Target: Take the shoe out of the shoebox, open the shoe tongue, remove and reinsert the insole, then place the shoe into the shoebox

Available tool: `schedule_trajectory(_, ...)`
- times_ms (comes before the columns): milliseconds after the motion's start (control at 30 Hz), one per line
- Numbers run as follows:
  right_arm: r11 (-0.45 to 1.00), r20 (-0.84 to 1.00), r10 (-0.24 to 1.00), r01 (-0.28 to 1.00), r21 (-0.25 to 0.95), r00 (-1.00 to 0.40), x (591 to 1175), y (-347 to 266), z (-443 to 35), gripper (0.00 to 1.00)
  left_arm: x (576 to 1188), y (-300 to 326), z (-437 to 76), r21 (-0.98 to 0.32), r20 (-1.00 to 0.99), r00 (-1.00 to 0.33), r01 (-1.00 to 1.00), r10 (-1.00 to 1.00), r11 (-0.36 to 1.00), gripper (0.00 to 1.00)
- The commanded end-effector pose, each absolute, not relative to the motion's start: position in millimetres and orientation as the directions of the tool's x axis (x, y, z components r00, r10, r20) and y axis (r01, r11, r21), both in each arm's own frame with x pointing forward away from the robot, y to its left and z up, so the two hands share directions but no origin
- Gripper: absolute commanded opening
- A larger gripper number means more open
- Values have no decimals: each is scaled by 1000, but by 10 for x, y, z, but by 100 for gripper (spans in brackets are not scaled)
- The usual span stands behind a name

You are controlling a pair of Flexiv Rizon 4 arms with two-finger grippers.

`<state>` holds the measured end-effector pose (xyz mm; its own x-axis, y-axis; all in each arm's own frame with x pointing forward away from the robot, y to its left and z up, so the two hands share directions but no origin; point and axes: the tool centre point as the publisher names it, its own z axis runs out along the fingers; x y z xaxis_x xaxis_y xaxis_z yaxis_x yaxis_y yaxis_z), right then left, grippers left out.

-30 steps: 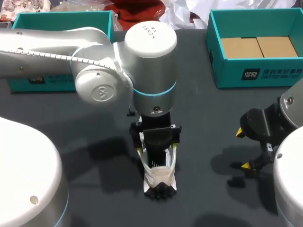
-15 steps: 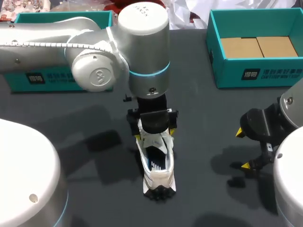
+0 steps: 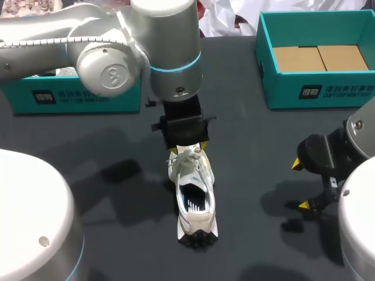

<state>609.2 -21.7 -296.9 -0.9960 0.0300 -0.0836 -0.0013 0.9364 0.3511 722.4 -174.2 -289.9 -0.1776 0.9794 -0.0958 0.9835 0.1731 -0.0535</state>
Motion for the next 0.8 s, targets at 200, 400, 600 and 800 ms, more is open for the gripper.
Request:
schedule_trajectory(200, 937, -88, 32, -1, 349, -996, 6060, -222, -2967, 100, 7057, -1748, -2928, -62, -112, -140, 989, 984, 134, 21)
schedule_trajectory(400, 937, -88, 32, -1, 349, -996, 6060, -222, -2967, 100, 6924, -1777, -3039, -99, -101, -104, 991, 989, 94, 20)
schedule_trajectory(600, 937, -88, 32, -1, 349, -996, 6060, -222, -2967, 100, 6800, -1815, -3183, -138, -83, -78, 988, 993, 66, 23)
schedule_trajectory(800, 937, -88, 32, -1, 349, -996, 6060, -222, -2967, 100, 6649, -1826, -3409, -179, -69, -81, 982, 994, 68, 24)
